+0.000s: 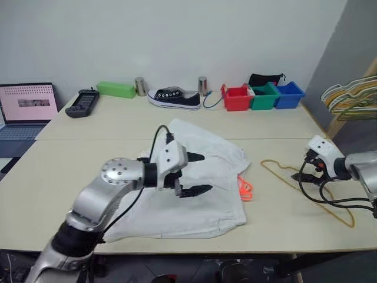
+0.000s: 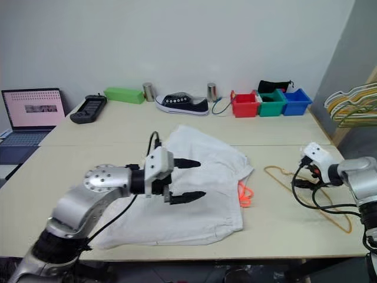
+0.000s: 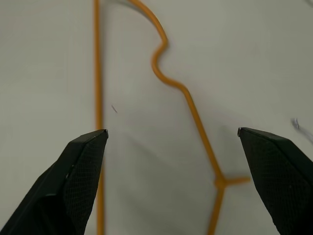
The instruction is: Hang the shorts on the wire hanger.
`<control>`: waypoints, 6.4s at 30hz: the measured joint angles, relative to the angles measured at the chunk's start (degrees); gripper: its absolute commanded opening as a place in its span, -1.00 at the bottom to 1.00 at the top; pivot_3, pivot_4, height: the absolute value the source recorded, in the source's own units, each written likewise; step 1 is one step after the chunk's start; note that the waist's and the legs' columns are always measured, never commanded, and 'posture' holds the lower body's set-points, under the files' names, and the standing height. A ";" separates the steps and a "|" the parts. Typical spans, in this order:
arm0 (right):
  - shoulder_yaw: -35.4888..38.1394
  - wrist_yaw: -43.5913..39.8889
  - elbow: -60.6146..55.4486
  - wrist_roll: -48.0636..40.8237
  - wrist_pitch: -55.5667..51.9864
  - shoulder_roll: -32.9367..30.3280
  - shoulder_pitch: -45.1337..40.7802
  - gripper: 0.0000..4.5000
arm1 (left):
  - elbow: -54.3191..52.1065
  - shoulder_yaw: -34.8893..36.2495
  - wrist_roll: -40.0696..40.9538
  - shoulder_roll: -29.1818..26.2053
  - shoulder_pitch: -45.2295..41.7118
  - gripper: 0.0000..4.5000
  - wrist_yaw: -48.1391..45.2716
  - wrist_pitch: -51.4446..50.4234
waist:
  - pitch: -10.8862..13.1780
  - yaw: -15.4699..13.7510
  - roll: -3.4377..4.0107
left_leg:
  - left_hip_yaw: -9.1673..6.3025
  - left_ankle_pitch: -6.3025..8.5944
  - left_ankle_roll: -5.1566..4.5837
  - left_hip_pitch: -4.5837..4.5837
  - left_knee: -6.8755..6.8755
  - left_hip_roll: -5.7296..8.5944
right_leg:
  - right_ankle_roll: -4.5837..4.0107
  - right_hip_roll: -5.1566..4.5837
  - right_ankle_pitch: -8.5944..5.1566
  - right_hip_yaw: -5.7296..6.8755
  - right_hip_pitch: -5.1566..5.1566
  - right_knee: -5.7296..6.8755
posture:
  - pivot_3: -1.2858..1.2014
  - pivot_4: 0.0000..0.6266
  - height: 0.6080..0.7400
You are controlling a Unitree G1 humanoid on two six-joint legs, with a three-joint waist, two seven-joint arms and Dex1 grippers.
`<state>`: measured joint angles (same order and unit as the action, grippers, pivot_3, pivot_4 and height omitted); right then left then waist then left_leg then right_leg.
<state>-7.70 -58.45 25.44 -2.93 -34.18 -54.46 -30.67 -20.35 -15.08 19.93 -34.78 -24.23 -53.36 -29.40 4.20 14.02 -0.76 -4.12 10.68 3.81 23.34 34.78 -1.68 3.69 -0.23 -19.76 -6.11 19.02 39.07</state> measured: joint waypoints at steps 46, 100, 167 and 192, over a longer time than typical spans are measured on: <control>-1.58 -12.00 22.61 5.27 13.80 -7.42 3.01 0.04 | 2.17 -4.44 -3.92 2.62 -1.92 1.00 -4.67 2.47 | -0.34 0.21 -0.45 | -0.37 -0.01 -0.01 -0.66 0.23 0.15 | 0.19 -0.02 0.02 0.22 -1.32 -0.47 | -0.16 -0.96 1.00; -16.25 61.11 0.41 60.31 79.31 3.77 -20.11 -0.98 | 54.65 9.34 -4.67 -6.21 -33.58 1.00 -22.47 9.71 | -0.35 6.50 0.28 | -0.47 -0.04 -0.01 -0.45 0.08 0.23 | 0.18 -0.01 -0.07 0.16 -0.88 0.01 | -0.18 -1.00 1.00; -18.29 49.77 7.04 48.73 79.59 9.51 -23.64 -0.37 | 34.47 6.60 -5.20 -4.17 -21.38 -1.00 -15.45 -0.21 | -0.41 6.84 0.15 | -0.60 -0.08 -0.05 -0.75 0.18 0.23 | 0.05 -0.02 0.01 0.29 -1.43 -0.03 | -0.21 -1.00 1.00; -8.96 11.71 0.69 16.64 43.48 15.99 -15.62 0.99 | 30.14 1.96 -29.68 -3.14 -15.07 -1.00 5.80 40.13 | -0.41 6.64 0.17 | -0.62 -0.07 -0.06 -0.77 0.21 0.24 | 0.15 -0.05 -0.04 0.31 -1.44 0.00 | -0.17 -1.00 1.00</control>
<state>-16.67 -46.75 26.13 13.71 9.31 -38.48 -46.30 9.79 -13.13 -9.75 -37.92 -39.30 -47.56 10.73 3.79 20.66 -0.58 -4.74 10.60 3.75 22.57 34.99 -1.45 3.85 -0.28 -19.79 -5.80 17.59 39.08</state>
